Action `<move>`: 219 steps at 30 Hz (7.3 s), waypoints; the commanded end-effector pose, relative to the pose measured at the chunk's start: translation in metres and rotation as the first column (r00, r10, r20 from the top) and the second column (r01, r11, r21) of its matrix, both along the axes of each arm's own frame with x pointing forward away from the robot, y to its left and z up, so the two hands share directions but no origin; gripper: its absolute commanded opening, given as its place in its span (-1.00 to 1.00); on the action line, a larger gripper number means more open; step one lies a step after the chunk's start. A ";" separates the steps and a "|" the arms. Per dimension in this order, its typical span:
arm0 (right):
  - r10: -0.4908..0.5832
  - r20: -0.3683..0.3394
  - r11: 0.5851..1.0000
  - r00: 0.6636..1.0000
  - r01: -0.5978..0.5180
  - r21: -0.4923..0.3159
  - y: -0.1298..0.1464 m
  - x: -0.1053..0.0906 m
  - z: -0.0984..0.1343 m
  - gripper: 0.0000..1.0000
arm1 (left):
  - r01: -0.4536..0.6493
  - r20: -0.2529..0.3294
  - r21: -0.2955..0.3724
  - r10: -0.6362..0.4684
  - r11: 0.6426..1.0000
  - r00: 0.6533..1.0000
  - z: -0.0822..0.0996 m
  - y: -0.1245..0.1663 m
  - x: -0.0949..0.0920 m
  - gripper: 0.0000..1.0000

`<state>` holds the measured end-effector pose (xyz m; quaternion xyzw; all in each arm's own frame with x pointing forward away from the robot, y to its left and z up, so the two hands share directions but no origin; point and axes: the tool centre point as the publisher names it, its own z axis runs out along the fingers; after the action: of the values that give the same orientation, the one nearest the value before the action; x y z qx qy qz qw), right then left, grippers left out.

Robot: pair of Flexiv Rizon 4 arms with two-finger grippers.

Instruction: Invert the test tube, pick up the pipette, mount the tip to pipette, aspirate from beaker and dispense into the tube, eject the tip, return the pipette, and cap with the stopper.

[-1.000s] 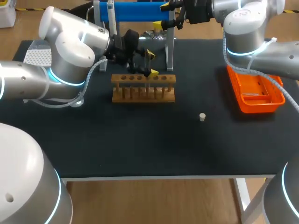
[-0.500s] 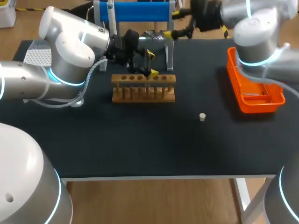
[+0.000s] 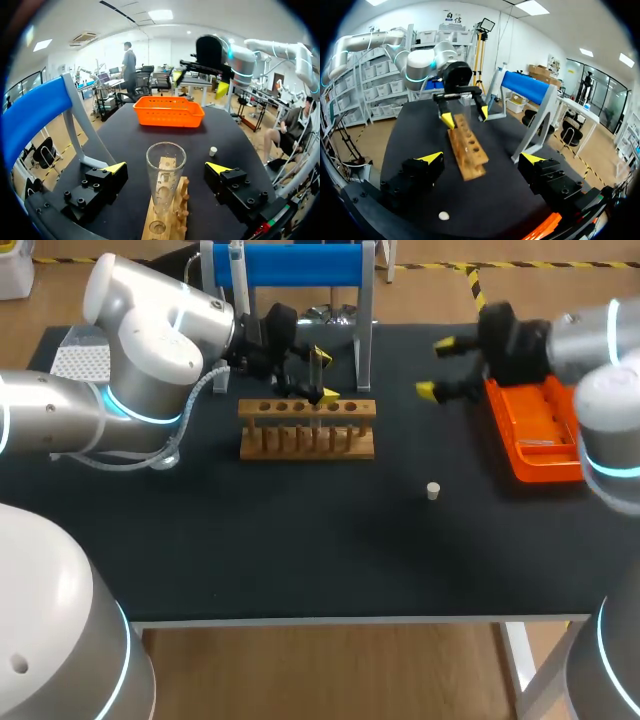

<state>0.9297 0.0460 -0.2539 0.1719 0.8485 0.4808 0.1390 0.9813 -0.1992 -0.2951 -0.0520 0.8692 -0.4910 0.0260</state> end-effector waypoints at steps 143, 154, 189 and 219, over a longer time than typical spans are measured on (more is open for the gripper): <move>-0.255 -0.097 0.967 0.962 0.254 -0.025 -0.013 -0.079 -0.179 -0.69 | 0.002 -0.003 0.003 -0.002 1.000 1.000 0.001 0.000 0.001 1.00; -0.248 -0.099 0.969 0.964 0.247 -0.018 -0.012 -0.079 -0.173 -1.00 | 0.002 -0.003 0.003 -0.002 1.000 1.000 0.001 0.000 0.001 1.00; 0.327 -0.056 0.942 0.943 -0.330 -0.058 0.077 -0.001 0.029 -1.00 | 0.002 -0.003 0.003 -0.002 1.000 1.000 0.001 0.000 0.001 1.00; 0.450 -0.133 0.886 0.883 -0.461 -0.057 0.146 0.026 0.056 -1.00 | 0.002 -0.003 0.003 -0.002 1.000 1.000 0.001 0.000 0.001 1.00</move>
<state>0.9502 0.1870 -0.1994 -0.0012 0.8896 0.4568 -0.0011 0.9809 -0.1995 -0.2950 -0.0523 0.8693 -0.4907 0.0265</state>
